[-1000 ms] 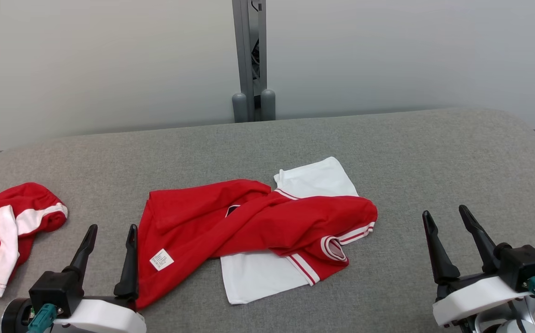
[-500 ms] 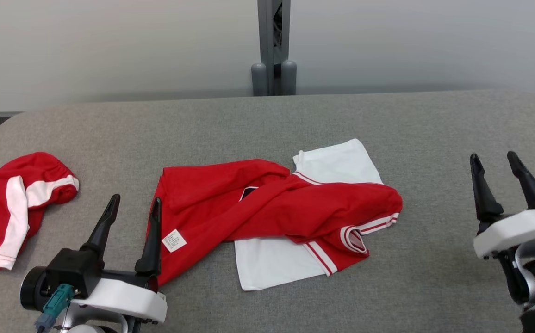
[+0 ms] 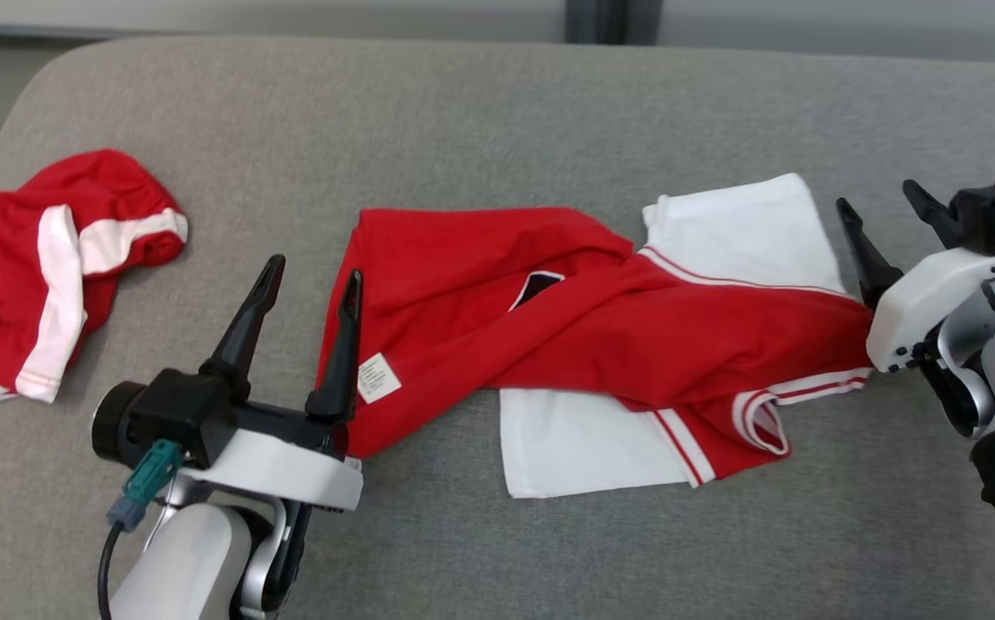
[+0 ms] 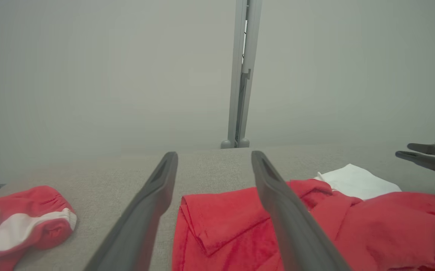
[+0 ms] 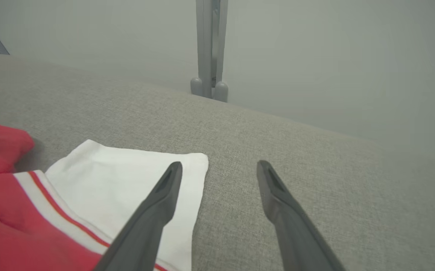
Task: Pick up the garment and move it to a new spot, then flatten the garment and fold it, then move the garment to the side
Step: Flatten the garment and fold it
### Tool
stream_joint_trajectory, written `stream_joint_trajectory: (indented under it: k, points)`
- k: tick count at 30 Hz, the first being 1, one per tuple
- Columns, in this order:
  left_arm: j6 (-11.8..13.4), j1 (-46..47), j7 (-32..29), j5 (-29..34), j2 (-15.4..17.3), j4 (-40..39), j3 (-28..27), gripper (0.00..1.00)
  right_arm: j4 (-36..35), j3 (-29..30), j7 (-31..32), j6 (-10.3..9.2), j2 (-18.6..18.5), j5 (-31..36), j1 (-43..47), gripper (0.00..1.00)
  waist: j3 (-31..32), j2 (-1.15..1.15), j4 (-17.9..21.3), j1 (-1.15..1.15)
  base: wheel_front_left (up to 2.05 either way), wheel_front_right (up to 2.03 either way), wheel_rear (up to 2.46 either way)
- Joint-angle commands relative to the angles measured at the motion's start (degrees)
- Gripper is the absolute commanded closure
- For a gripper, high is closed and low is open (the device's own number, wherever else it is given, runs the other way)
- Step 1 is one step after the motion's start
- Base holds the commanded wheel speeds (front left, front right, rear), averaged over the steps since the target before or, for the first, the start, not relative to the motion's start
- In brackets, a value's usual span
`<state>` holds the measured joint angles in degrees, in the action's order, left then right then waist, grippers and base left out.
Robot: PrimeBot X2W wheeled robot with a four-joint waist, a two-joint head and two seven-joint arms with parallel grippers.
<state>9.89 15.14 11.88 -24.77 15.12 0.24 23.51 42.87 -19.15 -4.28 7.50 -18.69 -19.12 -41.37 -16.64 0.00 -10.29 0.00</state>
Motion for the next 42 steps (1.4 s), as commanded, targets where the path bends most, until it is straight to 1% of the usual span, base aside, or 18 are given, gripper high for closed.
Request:
stream_joint_trajectory:
  k: [1,5,8,12,13,14,15,16,19,22,25,29,33,34,35,37,40,42]
  points:
    - [-0.45,1.21,0.44,0.12,-0.24,0.54,0.05,0.0,0.93,-1.14,0.19,-0.02,-0.6,-0.5,-1.03,0.0,-2.53,0.0,-2.41,0.0,0.0,0.0,0.0]
    - [-1.47,3.28,1.33,0.02,-1.19,2.66,0.49,0.0,5.85,-6.42,1.91,-0.02,-1.41,-3.66,-4.26,0.0,-4.09,0.0,-3.6,0.0,0.0,0.0,0.0]
    - [-2.18,4.25,1.9,-0.09,-2.01,3.92,0.65,0.0,8.62,-9.22,3.13,-0.02,-2.05,-5.79,-6.63,0.0,-4.91,0.0,-4.09,0.0,0.0,0.0,0.0]
    - [-2.76,4.83,2.39,-0.24,-2.5,5.6,0.61,0.0,11.01,-13.35,5.51,-0.01,-1.76,-9.34,-7.89,0.0,-5.35,0.0,-4.29,0.0,0.0,0.0,0.0]
    - [-2.87,4.97,2.56,-0.26,-2.57,5.85,0.52,0.0,11.22,-14.5,5.79,0.0,-1.85,-10.05,-8.27,0.07,-5.37,0.0,-4.26,0.0,0.0,0.0,0.0]
    - [-2.99,5.03,2.7,-0.27,-2.68,6.17,0.41,0.0,11.2,-15.19,5.71,0.0,-1.88,-11.14,-8.58,0.61,-5.35,0.0,-4.19,0.0,0.0,0.0,0.0]
    - [-3.06,5.01,2.76,-0.26,-2.83,6.48,0.35,0.0,11.09,-15.86,5.36,-0.01,-2.01,-12.05,-8.84,0.96,-5.28,0.0,-4.08,0.0,0.0,0.0,0.0]
    - [-3.1,4.91,2.85,-0.3,-2.88,6.79,0.19,0.0,10.91,-16.51,4.91,-0.01,-2.13,-12.91,-9.03,1.0,-5.09,0.0,-3.89,0.0,0.0,0.0,0.0]
    - [-3.12,4.14,2.92,-0.43,-2.76,7.39,-0.3,0.0,9.68,-18.16,1.93,-0.02,-2.94,-15.08,-9.53,1.0,-4.12,0.0,-3.07,0.0,0.0,0.0,0.0]
    - [-3.01,3.21,3.06,-0.44,-2.36,7.75,-0.84,0.0,7.97,-19.78,-2.63,-0.02,-3.78,-15.59,-9.49,1.0,-2.78,0.0,-2.14,0.0,0.0,0.0,0.0]
    - [-2.53,2.26,3.14,-0.48,-1.72,7.78,-1.48,0.0,5.01,-21.35,-7.68,-0.02,-5.35,-14.07,-8.82,1.0,-1.24,0.0,-0.89,0.0,0.0,0.0,0.0]
    - [-1.8,0.55,3.18,-0.68,-0.94,7.15,-2.25,0.0,-0.55,-22.3,-10.27,-0.02,-8.04,-10.73,-6.69,1.0,0.6,0.0,0.8,0.0,0.0,0.0,0.0]
    - [-1.24,-0.98,2.79,-1.09,-0.37,6.64,-2.48,0.0,-7.07,-20.58,-10.91,-0.02,-10.11,-8.71,-0.84,1.0,2.5,0.0,1.76,0.0,0.0,0.0,0.0]
    - [-1.08,-1.41,2.64,-1.21,-0.25,6.5,-2.56,0.0,-8.81,-19.97,-10.99,-0.02,-10.3,-8.55,1.44,1.0,3.04,0.0,1.98,0.0,0.0,0.0,0.0]
    - [-1.08,-1.41,2.64,-1.21,-0.25,6.5,-2.56,0.0,-8.81,-19.97,-10.99,-0.02,-10.3,-8.55,1.44,1.0,3.04,0.0,1.98,0.0,0.0,0.0,0.0]
    - [-0.73,-2.41,2.44,-1.39,-0.05,6.08,-2.64,0.0,-11.93,-18.47,-11.01,-0.02,-10.75,-7.58,5.98,1.0,3.8,0.0,2.31,0.0,0.0,0.0,0.0]
    - [-0.17,-4.0,1.91,-1.68,0.49,5.26,-3.09,0.0,-15.62,-14.93,-11.03,-0.02,-9.56,-6.86,13.41,1.0,4.75,0.0,3.02,0.0,0.0,0.0,0.0]
    - [0.26,-5.01,1.49,-2.04,0.94,4.77,-3.29,0.0,-16.56,-12.79,-10.99,-0.02,-8.37,-6.42,17.6,1.0,5.16,0.0,3.49,0.0,0.0,0.0,0.0]
